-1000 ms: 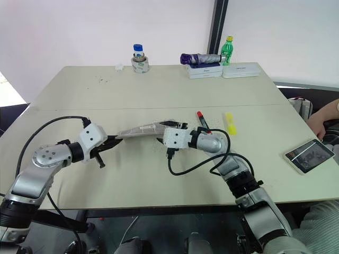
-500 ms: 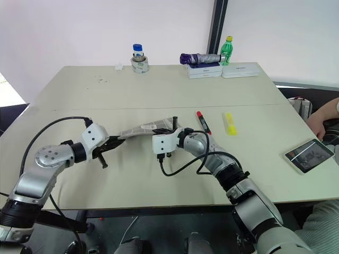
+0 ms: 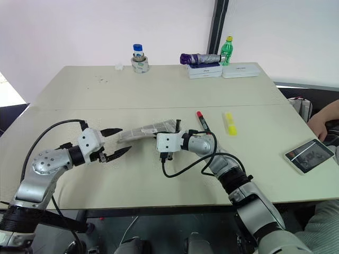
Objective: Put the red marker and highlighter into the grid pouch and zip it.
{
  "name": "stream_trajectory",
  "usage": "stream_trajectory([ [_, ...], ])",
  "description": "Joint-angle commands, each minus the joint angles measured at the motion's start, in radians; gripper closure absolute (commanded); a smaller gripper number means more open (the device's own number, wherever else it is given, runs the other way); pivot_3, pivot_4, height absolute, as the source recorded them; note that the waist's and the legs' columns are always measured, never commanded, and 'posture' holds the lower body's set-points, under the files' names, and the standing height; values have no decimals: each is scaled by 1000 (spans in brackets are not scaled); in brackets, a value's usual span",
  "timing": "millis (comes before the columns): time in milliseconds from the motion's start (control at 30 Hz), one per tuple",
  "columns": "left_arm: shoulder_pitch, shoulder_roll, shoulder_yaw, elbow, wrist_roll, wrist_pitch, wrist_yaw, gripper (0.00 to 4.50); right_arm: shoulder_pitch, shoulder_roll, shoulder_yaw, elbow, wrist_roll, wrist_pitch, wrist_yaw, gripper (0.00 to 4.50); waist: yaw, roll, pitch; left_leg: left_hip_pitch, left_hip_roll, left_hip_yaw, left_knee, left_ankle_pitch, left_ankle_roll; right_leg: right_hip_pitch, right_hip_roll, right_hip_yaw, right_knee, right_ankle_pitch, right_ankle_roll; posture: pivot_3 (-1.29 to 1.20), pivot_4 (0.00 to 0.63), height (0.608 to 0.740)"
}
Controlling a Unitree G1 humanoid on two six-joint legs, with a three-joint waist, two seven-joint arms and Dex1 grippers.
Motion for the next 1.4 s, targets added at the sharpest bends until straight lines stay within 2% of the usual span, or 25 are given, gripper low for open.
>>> stream_trajectory([
  [33,-24,-8,44,17,-6,-48,25,972,-12,3,-28,-53,21,1,4,4500,1,0,0,0,0,0,0,0,0,0,0,0,0,0,0,0,150,740],
  [233,-15,0,21,41,-3,-80,-8,972,-9,11,-34,-66,42,15,17,4500,1,0,0,0,0,0,0,0,0,0,0,0,0,0,0,0,150,740],
  [267,-21,-4,23,44,-11,-82,-10,1205,-10,9,-34,-67,42,16,17,4500,1,0,0,0,0,0,0,0,0,0,0,0,0,0,0,0,150,740],
  [333,-31,-13,26,43,-30,-76,-18,1781,-10,8,-33,-67,42,19,20,4500,1,0,0,0,0,0,0,0,0,0,0,0,0,0,0,0,150,740],
  [500,-27,-14,11,41,-20,-77,-31,4439,-5,12,-34,-78,47,20,23,4500,1,0,0,0,0,0,0,0,0,0,0,0,0,0,0,0,150,740],
  [700,-15,-14,14,36,-19,-75,-29,4439,5,11,-48,-93,76,40,42,4500,1,0,0,0,0,0,0,0,0,0,0,0,0,0,0,0,150,740],
  [733,-19,-18,16,33,-21,-72,-23,4483,11,19,-65,-99,138,62,83,4151,1,0,0,0,0,0,0,0,0,0,0,0,0,0,0,0,150,740],
  [800,-23,-20,16,30,-18,-71,-16,4500,13,20,-82,-106,163,67,86,3479,2,0,0,0,0,0,0,0,0,0,0,0,0,0,0,0,150,740],
  [933,-16,-28,14,24,5,-70,13,4500,30,-17,-98,-157,147,87,81,1488,2,0,0,0,0,0,0,0,0,0,0,0,0,0,0,0,150,740],
  [1100,2,-46,8,-2,50,-76,78,4500,97,-56,-201,-277,245,223,84,1488,4,0,0,0,0,0,0,0,0,0,-1,0,0,0,0,0,150,740],
  [1233,22,-63,-15,-18,89,-92,111,4500,118,-69,-234,-280,232,281,47,1488,3,0,0,0,0,0,0,0,0,1,-1,0,0,0,0,0,150,740],
  [1400,23,-70,-34,-11,117,-114,116,4500,88,34,-278,-294,349,499,22,1488,0,0,0,0,0,0,0,0,0,0,1,0,0,0,0,0,150,740],
])
